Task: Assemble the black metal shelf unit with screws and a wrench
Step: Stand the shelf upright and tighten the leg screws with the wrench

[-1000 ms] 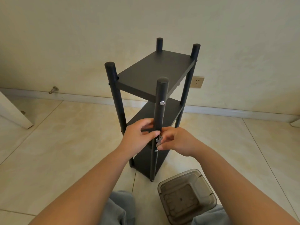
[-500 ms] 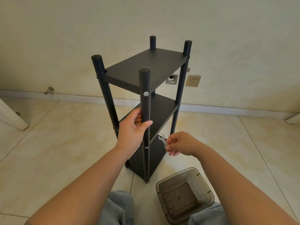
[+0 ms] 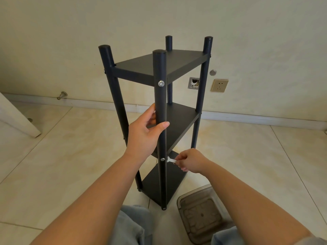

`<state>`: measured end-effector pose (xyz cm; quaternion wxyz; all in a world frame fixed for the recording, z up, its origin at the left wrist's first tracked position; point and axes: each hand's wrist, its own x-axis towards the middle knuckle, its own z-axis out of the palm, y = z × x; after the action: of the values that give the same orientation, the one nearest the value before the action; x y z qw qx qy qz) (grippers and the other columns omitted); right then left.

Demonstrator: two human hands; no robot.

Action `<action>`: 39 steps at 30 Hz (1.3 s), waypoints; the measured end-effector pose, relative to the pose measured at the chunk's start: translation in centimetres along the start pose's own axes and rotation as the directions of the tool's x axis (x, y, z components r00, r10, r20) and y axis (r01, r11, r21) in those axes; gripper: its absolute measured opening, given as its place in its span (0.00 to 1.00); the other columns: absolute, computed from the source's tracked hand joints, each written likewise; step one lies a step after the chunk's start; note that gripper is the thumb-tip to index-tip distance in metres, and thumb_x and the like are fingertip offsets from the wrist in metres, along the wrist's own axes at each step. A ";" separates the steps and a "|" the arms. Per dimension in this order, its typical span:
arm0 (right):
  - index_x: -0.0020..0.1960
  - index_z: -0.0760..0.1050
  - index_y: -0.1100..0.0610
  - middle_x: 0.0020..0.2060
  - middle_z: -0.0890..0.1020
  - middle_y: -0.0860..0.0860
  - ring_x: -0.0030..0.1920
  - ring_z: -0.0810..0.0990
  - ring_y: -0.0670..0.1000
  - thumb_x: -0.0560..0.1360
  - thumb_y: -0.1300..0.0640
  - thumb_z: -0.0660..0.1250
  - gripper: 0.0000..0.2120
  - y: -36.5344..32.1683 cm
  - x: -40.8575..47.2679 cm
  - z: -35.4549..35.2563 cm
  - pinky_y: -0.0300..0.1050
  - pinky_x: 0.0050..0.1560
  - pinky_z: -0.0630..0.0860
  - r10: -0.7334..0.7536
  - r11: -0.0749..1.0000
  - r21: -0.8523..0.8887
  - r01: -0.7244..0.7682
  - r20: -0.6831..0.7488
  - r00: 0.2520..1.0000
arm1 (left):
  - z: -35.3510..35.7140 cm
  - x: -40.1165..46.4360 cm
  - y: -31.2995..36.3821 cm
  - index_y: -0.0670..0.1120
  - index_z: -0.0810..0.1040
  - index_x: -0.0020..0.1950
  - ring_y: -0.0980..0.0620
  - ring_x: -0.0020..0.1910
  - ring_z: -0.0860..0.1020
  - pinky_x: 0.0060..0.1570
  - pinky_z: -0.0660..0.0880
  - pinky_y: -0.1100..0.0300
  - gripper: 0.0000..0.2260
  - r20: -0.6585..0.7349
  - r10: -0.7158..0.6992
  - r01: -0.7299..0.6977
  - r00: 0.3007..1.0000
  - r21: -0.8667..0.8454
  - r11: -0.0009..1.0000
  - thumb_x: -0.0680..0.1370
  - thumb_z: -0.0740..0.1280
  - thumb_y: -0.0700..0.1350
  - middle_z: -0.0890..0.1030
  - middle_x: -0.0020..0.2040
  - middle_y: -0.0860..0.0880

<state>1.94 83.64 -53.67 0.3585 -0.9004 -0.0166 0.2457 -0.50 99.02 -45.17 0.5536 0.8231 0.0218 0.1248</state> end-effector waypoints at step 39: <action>0.53 0.79 0.54 0.44 0.79 0.48 0.46 0.77 0.49 0.76 0.62 0.65 0.08 -0.8 0.6 1.1 0.36 0.48 0.71 -0.132 0.979 -0.160 0.127 -0.023 0.991 | -0.4 0.2 0.1 0.56 0.69 0.69 0.63 0.50 0.74 0.40 0.67 0.78 0.23 0.014 -0.009 0.009 1.000 0.013 1.000 0.75 0.70 0.47 0.75 0.55 0.62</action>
<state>2.08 85.01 -54.07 0.3016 -0.9270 -0.0885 0.2045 -0.38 99.38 -44.87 0.5488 0.8274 0.0225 0.1166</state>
